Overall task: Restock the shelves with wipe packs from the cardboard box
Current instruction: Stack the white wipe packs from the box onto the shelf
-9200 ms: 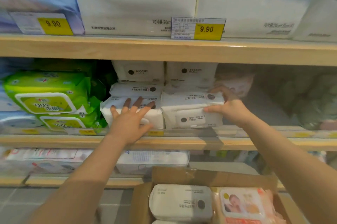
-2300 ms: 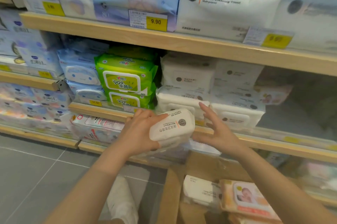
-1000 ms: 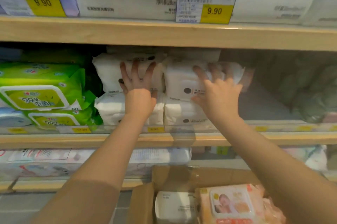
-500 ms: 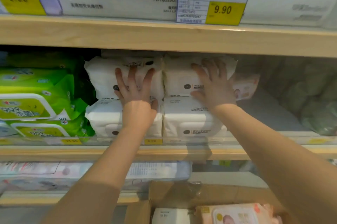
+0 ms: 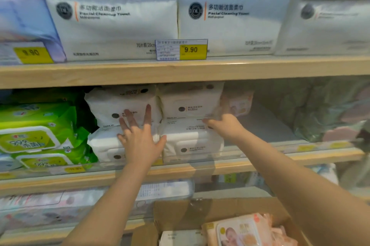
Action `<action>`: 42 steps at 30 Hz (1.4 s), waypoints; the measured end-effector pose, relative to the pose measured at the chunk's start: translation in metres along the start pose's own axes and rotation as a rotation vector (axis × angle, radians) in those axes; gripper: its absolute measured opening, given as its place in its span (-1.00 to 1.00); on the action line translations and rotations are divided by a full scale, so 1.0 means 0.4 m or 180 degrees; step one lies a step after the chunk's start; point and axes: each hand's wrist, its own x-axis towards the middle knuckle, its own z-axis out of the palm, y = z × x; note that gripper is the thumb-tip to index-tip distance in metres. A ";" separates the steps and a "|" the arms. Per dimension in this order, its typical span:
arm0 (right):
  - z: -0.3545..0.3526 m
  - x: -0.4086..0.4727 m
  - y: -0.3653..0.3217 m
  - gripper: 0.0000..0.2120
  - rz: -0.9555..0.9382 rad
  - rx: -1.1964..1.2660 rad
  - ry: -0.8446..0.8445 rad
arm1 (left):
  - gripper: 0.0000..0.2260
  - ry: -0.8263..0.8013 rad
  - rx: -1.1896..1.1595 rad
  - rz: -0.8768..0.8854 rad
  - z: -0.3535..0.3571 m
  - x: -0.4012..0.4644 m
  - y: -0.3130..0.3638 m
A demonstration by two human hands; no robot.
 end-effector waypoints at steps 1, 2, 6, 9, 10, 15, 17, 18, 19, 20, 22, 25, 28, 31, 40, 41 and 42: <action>0.001 0.005 0.004 -0.69 0.0087 0.0235 -0.0041 | -0.16 -0.0042 0.0033 -0.0028 0.000 0.008 0.001; 0.005 0.010 0.007 -0.69 0.0146 0.0374 -0.0047 | -0.14 -0.0069 0.0068 -0.0022 0.000 0.015 0.001; 0.043 0.038 0.019 -0.89 0.0244 0.0666 0.0106 | -0.14 -0.0124 0.0059 0.0085 0.014 0.028 -0.011; 0.080 0.057 0.030 -0.43 -0.0320 0.0562 0.0445 | -0.17 -0.0059 0.0071 0.0154 0.029 0.031 -0.025; 0.087 0.065 0.038 -0.34 -0.0521 0.0513 0.0571 | -0.18 -0.0037 0.0098 0.0166 0.034 0.032 -0.026; 0.097 0.066 0.036 -0.32 -0.0625 0.0572 0.0508 | -0.20 0.0069 0.0177 0.0150 0.047 0.032 -0.031; 0.102 0.067 0.037 -0.30 -0.0479 0.0473 0.0480 | -0.21 0.0119 0.0155 0.0178 0.048 0.029 -0.031; 0.099 0.068 0.038 -0.33 -0.0411 0.0362 0.0410 | -0.21 0.0107 0.0146 0.0190 0.044 0.029 -0.029; 0.085 0.063 0.034 -0.39 -0.0306 0.0228 0.0273 | -0.21 0.0058 0.0162 0.0195 0.038 0.031 -0.028; 0.068 0.059 0.031 -0.44 -0.0262 0.0127 0.0151 | -0.21 -0.0020 0.0196 0.0179 0.032 0.032 -0.028; 0.023 0.022 0.014 -0.50 -0.0346 0.0098 -0.0072 | -0.23 -0.0181 0.0306 0.0128 0.020 0.018 -0.027; -0.038 -0.039 -0.003 -0.51 -0.0525 0.0024 -0.0198 | -0.30 -0.0061 0.0119 0.0413 0.025 -0.041 -0.007; -0.056 -0.107 0.059 -0.46 -0.0775 -0.0252 -0.0194 | -0.38 -0.0040 -0.0672 0.0740 0.051 -0.161 0.027; -0.066 -0.212 0.195 -0.37 -0.0936 -0.0732 -0.0231 | -0.39 -0.0374 -0.0902 0.1007 0.096 -0.300 0.042; 0.018 -0.421 0.576 -0.23 -0.0517 -0.1796 -0.0790 | -0.34 -0.1736 -0.0037 0.1349 0.279 -0.505 -0.008; 0.033 -0.419 0.592 -0.21 -0.0580 -0.1934 -0.0837 | -0.32 -0.1811 0.0016 0.1294 0.291 -0.517 -0.011; 0.049 -0.412 0.607 -0.20 -0.0668 -0.2089 -0.0884 | -0.31 -0.1838 0.0049 0.1275 0.300 -0.528 -0.014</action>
